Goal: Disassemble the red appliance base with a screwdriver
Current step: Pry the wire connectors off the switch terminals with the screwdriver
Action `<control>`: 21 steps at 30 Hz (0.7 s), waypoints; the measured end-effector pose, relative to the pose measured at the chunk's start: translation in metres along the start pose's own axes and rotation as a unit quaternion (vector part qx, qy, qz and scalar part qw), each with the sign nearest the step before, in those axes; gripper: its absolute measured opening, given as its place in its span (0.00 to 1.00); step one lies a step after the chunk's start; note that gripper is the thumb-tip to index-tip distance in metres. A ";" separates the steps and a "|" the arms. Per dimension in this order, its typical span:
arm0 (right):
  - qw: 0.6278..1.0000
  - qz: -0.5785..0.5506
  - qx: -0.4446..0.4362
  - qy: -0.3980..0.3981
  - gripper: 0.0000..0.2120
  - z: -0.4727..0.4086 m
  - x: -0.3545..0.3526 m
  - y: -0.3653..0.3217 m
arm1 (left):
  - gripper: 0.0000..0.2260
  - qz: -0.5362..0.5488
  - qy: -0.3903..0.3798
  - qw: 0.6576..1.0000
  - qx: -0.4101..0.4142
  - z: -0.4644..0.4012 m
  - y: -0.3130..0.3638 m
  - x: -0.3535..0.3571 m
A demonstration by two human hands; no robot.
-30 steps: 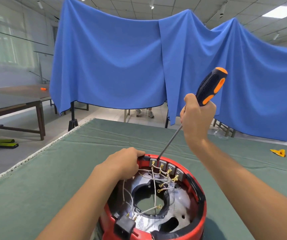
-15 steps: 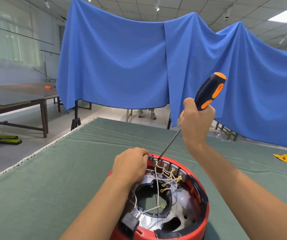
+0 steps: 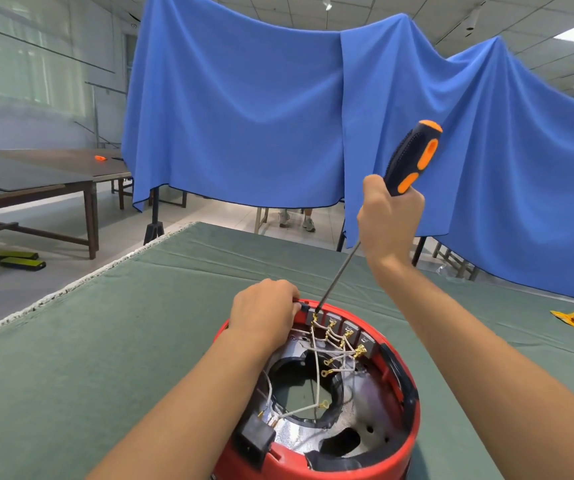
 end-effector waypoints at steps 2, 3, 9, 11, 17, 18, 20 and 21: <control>1.000 0.012 0.014 -0.002 0.17 -0.007 0.004 0.006 | 0.10 -0.006 0.000 1.000 0.003 -0.001 0.001 0.000; 0.999 0.021 0.027 0.001 0.17 -0.010 0.005 0.010 | 0.10 -0.009 0.000 1.000 0.004 -0.001 0.001 0.000; 0.987 0.098 0.122 0.032 0.17 -0.029 0.002 0.040 | 0.10 -0.014 -0.001 1.000 0.016 0.001 0.004 0.001; 0.983 0.096 0.147 0.054 0.17 -0.033 -0.003 0.051 | 0.09 -0.014 -0.002 1.000 0.021 0.002 0.004 0.002; 0.974 0.079 0.194 0.087 0.15 -0.035 -0.017 0.074 | 0.13 0.006 -0.009 0.999 0.047 0.002 0.007 0.006; 0.974 0.071 0.195 0.087 0.15 -0.035 -0.018 0.074 | 0.13 0.009 -0.014 0.999 0.048 0.002 0.008 0.007; 0.979 0.054 0.181 0.082 0.16 -0.034 -0.018 0.070 | 0.12 0.010 -0.022 0.999 0.047 0.001 0.008 0.008; 0.982 0.044 0.166 0.077 0.16 -0.034 -0.017 0.066 | 0.11 0.010 -0.022 0.999 0.046 0.000 0.008 0.008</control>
Point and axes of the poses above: each hand's wrist, its own z-axis away from the middle knuckle, its own x-axis out of the palm, y = z × x, the point moved 8 cm from there along -z, towards the middle knuckle, and after that the axes turned 3 degrees about -y, right-handed, at the moved point
